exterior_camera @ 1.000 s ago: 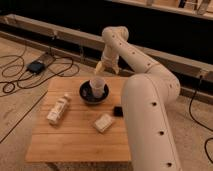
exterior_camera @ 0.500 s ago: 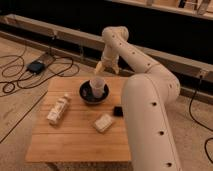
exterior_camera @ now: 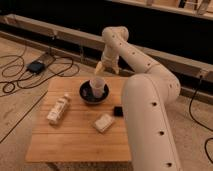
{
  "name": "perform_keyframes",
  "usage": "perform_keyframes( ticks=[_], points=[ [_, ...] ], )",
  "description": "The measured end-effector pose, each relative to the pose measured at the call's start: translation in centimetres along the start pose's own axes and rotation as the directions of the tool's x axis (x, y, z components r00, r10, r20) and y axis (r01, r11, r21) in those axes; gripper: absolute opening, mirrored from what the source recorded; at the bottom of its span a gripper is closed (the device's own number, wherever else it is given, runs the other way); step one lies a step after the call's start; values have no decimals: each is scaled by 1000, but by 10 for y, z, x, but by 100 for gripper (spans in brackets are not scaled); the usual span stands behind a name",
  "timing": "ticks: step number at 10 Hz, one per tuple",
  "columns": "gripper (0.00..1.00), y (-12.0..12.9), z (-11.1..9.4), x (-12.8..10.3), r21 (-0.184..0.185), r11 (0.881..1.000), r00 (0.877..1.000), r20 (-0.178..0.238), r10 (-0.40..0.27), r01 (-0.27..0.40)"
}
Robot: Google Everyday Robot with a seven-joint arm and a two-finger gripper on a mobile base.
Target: Wipe the white sponge on the table
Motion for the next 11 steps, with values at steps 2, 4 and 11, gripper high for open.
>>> perform_keyframes(
  ticks=[2, 4, 11],
  points=[
    [80, 9, -3, -15, -19, 1000, 1000, 18, -5, 6],
    [80, 11, -6, -28, -33, 999, 1000, 12, -10, 10],
    [80, -12, 3, -137, -107, 993, 998, -54, 44, -49]
  ],
)
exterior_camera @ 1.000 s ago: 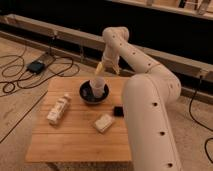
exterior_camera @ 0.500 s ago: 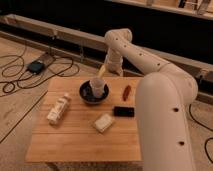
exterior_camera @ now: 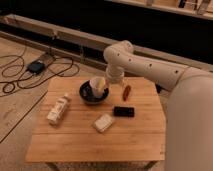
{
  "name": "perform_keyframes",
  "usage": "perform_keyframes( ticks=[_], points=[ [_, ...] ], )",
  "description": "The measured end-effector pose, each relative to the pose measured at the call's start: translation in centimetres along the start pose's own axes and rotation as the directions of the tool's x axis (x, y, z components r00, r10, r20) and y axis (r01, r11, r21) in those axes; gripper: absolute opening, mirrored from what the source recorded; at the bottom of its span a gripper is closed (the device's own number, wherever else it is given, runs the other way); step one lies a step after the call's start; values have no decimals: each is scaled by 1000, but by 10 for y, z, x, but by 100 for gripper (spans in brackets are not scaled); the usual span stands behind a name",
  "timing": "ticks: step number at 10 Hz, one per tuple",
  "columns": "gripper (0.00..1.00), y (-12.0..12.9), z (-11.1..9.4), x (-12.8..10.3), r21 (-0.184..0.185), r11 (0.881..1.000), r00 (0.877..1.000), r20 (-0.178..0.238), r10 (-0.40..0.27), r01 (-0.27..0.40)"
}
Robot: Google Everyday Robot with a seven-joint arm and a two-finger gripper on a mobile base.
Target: Wipe the white sponge on the table
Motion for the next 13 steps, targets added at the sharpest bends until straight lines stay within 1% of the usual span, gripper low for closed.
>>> perform_keyframes(
  ticks=[1, 2, 4, 6, 8, 10, 12, 13],
  points=[
    [80, -5, 5, -22, -14, 1000, 1000, -10, 6, -6],
    [80, -9, 11, -38, -24, 1000, 1000, -13, 9, -9],
    [80, -33, 28, -73, -39, 999, 1000, -9, -14, 14],
    [80, -51, 39, -86, -41, 999, 999, 0, -35, 35],
    [80, -76, 53, -100, -39, 996, 997, 20, -79, 80],
    [80, -86, 66, -109, -51, 992, 993, 39, -110, 112],
    [80, -89, 79, -114, -77, 988, 990, 59, -131, 135],
    [80, -88, 87, -117, -96, 985, 988, 72, -139, 146]
  ],
)
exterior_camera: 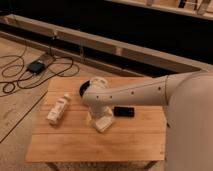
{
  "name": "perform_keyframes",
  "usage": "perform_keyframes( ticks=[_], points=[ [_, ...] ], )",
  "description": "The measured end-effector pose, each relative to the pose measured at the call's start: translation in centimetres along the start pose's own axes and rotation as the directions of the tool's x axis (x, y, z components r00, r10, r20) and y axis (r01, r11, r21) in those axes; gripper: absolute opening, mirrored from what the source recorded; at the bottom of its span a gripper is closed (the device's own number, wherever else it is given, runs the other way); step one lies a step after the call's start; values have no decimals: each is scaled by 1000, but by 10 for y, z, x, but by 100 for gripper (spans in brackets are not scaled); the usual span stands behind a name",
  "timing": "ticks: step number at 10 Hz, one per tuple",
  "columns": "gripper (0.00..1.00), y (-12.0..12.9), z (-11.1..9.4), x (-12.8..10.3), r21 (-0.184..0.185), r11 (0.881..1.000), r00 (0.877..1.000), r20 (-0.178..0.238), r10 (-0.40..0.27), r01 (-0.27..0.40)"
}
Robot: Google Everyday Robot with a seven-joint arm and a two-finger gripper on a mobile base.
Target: Wipe the white sponge on the table
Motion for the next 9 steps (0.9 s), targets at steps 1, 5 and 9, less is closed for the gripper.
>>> perform_keyframes(
  ticks=[1, 5, 9],
  points=[
    [80, -1, 7, -1, -16, 1000, 1000, 10, -9, 9],
    [80, -7, 28, -3, -63, 997, 998, 43, -43, 46],
    [79, -10, 44, 0, -84, 995, 997, 64, -52, 57]
  ],
)
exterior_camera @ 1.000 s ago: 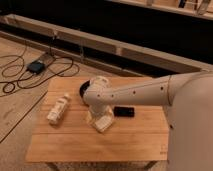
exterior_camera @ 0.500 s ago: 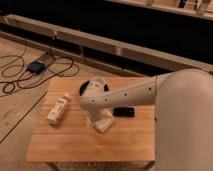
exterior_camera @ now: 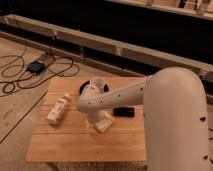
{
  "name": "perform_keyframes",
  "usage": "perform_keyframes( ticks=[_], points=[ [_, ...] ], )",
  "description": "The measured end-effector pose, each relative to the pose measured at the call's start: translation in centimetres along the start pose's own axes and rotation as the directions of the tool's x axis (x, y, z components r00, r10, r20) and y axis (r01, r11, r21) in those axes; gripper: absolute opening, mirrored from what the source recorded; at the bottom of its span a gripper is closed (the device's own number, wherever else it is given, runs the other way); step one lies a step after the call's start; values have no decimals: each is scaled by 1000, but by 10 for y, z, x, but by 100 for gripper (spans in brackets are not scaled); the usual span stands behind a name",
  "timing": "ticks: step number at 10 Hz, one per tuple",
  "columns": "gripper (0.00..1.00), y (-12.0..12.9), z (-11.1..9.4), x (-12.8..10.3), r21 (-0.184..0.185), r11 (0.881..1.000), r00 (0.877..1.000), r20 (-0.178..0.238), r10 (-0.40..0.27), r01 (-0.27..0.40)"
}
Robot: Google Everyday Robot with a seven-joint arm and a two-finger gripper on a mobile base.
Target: Wipe the white sponge on the table
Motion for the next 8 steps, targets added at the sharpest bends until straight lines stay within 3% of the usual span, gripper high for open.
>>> perform_keyframes(
  ticks=[8],
  points=[
    [5, 1, 11, 8, -25, 1000, 1000, 13, 7, -7]
  ],
)
